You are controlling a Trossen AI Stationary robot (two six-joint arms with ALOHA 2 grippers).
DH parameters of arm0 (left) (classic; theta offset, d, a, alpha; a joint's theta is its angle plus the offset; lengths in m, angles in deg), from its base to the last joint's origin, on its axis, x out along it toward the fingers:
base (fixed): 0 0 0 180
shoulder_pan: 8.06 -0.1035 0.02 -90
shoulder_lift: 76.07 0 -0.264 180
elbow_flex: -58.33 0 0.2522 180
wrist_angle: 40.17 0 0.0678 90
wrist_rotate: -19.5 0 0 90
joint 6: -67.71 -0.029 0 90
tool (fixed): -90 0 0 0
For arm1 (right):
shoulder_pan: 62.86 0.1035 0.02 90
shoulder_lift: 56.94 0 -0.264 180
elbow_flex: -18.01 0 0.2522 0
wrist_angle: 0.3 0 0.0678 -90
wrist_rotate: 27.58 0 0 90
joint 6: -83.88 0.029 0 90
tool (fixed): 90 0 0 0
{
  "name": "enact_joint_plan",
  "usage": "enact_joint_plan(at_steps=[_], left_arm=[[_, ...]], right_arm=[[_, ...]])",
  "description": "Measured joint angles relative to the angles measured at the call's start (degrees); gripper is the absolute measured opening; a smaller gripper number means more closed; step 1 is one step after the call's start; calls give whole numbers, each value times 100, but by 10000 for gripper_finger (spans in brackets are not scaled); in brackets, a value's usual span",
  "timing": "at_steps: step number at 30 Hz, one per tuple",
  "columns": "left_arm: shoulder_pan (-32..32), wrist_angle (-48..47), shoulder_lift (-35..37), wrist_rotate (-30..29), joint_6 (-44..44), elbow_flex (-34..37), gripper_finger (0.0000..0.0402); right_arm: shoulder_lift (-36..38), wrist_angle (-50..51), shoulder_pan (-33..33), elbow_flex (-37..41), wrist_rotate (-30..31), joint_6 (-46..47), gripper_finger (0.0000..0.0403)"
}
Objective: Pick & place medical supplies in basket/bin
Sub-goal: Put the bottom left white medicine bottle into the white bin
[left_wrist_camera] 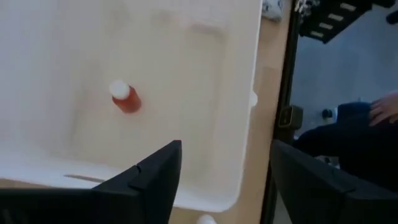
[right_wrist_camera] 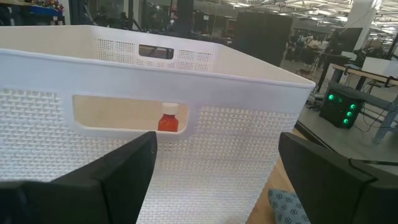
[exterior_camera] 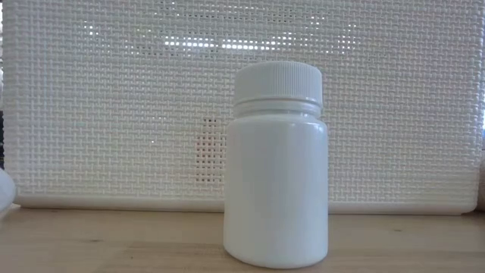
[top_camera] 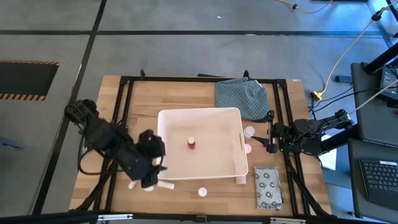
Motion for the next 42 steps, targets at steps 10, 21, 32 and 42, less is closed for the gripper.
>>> enact_joint_plan(at_steps=[10, 21, 32, 42], left_arm=[[815, -61, -590, 273, 1644, 0, 254], [1480, -705, -1533, 390, 2590, 2, 254], [1686, -787, -2436, 731, 1414, 2, 253], [1657, -519, -2582, 919, 2210, 2, 253]], right_arm=[[0, 1, -1, 0, 0, -1, 338], [0, 1, 1, 0, 0, -1, 338], [0, 1, -1, 0, 0, -1, 338], [0, 1, 1, 0, 0, 0, 338]])
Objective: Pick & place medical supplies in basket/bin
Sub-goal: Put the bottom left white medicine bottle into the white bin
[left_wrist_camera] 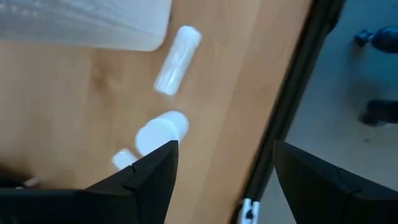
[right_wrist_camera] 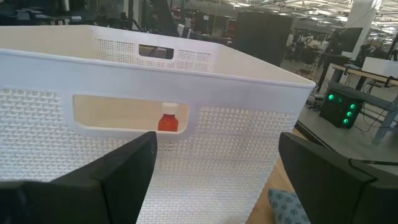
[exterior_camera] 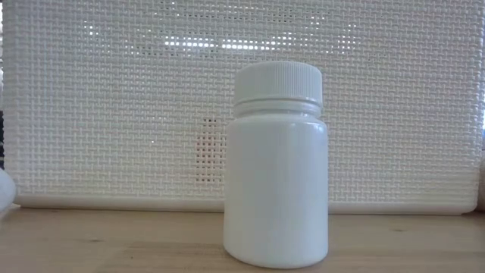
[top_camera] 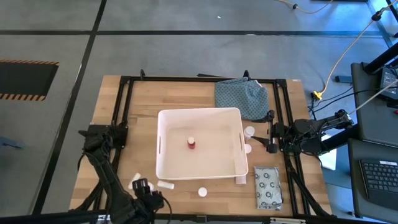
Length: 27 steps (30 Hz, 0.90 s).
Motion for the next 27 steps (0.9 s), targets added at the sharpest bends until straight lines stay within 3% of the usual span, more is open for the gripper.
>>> enact_joint_plan(at_steps=[14, 21, 27], left_arm=[[0, 326, 0, 130, 226, -7, 254], [13, -288, 0, 170, 686, 113, 255], [22, -281, 9, 271, -6, 331, 255]], right_arm=[[0, 0, -2, 0, 0, -1, 338], [0, -2, 0, 0, 0, 1, 338], [0, -2, -1, 0, 0, -1, 338]])
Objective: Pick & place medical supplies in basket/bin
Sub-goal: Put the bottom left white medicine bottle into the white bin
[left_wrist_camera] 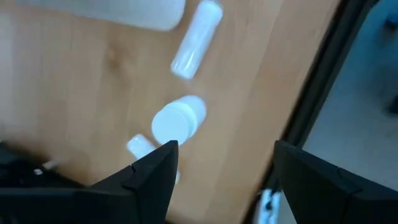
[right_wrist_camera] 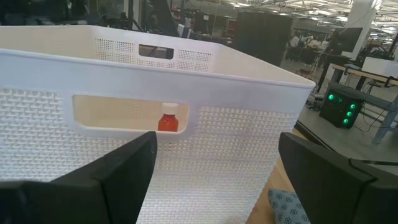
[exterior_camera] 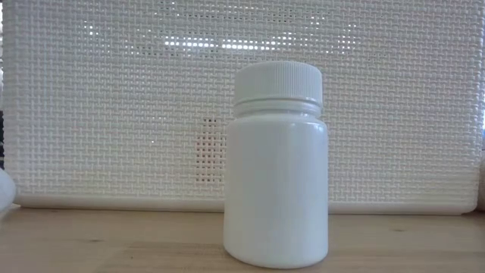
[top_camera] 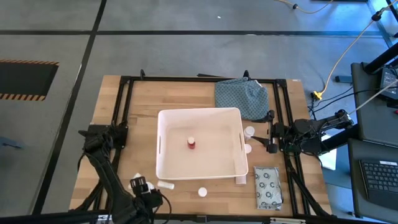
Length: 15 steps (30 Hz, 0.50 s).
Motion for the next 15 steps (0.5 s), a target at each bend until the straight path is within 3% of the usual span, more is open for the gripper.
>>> enact_joint_plan(at_steps=[10, 15], left_arm=[[-11, -3, -4, 137, -632, 699, 251], [-11, -6, -4, 99, -303, 832, 238]], right_arm=[[0, 1, 0, 0, 0, 1, 338], [0, 2, 1, 0, 0, 0, 338]])
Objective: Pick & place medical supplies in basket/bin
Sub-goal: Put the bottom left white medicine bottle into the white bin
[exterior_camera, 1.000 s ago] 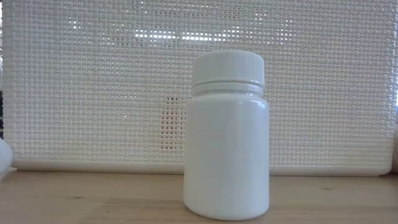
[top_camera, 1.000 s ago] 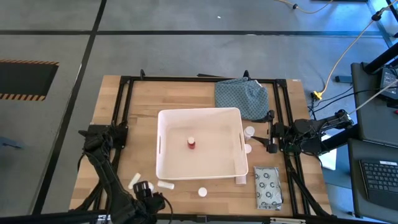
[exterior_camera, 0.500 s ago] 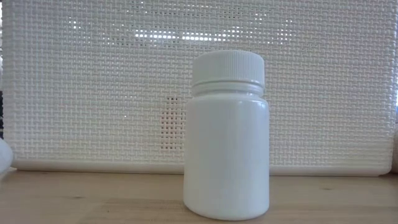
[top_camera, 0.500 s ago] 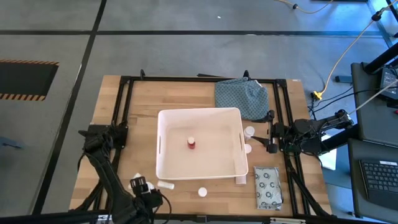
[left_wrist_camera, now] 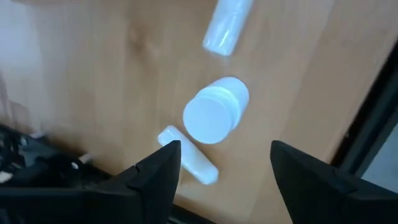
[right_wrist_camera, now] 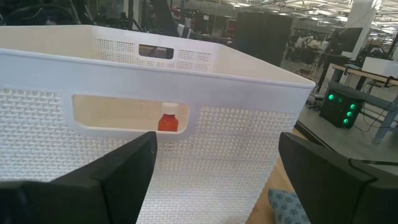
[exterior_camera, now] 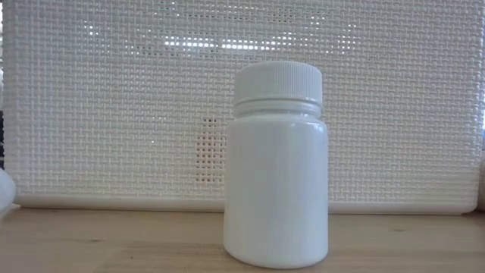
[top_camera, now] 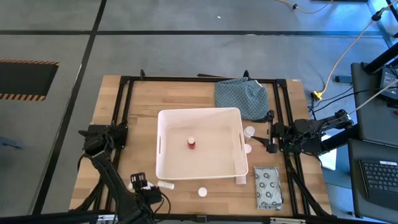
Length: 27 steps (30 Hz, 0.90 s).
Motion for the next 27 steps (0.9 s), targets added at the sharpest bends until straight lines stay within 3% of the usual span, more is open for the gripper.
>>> enact_joint_plan(at_steps=[13, 20, 27], left_arm=[[231, 2, 0, -77, 2063, 0, 199], [229, 6, 230, -133, 2277, 12, 196], [288, 6, 1062, -466, 2885, 880, 196]], right_arm=[[0, 0, -1, 0, 0, 0, 338], [0, 0, 0, 0, 0, 0, 338], [0, 0, -2, 0, 0, 2, 338]])
